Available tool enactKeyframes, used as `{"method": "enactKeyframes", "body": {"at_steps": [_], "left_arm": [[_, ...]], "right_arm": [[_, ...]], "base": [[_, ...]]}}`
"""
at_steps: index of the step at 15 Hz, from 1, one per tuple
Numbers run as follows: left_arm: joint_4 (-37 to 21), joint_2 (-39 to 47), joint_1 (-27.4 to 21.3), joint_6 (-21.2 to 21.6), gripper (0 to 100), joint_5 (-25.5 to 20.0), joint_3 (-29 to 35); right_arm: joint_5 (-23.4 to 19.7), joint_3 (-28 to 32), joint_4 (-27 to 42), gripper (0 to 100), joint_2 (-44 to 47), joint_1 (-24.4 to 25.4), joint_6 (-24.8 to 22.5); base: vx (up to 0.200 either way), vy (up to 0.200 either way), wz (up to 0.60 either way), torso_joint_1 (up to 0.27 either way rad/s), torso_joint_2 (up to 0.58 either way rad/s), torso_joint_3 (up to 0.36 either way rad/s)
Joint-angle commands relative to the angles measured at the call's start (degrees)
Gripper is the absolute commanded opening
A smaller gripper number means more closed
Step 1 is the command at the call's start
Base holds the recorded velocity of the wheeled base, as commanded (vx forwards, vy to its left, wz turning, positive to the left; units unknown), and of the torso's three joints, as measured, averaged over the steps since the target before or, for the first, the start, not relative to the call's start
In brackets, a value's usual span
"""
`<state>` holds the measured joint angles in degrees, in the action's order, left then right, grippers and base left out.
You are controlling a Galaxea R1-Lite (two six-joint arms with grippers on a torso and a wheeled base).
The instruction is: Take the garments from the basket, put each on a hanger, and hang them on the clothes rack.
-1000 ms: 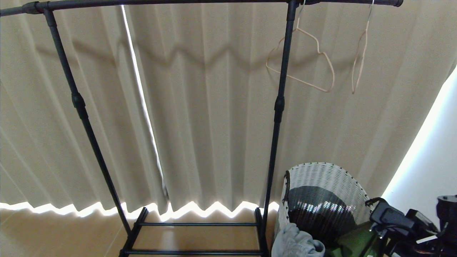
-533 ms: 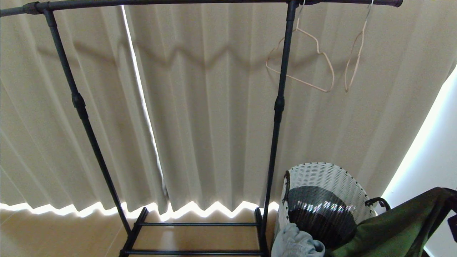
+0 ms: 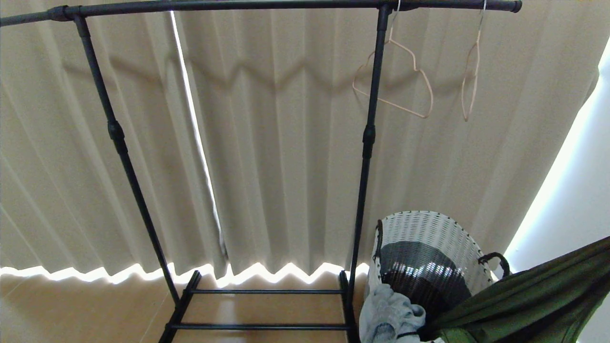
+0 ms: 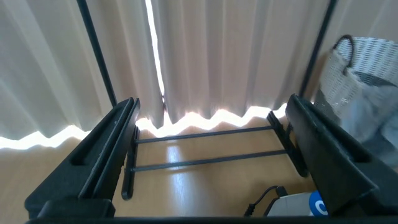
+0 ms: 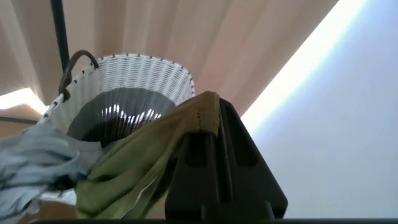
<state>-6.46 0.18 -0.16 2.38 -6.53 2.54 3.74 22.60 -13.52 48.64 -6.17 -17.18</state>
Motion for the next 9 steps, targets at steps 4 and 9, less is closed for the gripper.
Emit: {"method": "enactKeyframes", "body": {"at_steps": [4, 9], "left_arm": [[-0.04, -0.01, -0.02, 0.00, 100, 0.03, 0.01], [-0.04, -0.01, -0.02, -0.09, 100, -0.06, 0.10]], "right_arm": [[0.04, -1.24, 0.07, 0, -1.53, 0.02, -0.05], [-1.02, -2.12, 0.07, 0, -2.15, 0.02, -0.14]], "base": [[-0.200, 0.000, 0.00, 0.002, 0.00, 0.001], [-0.120, 0.000, 0.00, 0.002, 0.00, 0.002]]}}
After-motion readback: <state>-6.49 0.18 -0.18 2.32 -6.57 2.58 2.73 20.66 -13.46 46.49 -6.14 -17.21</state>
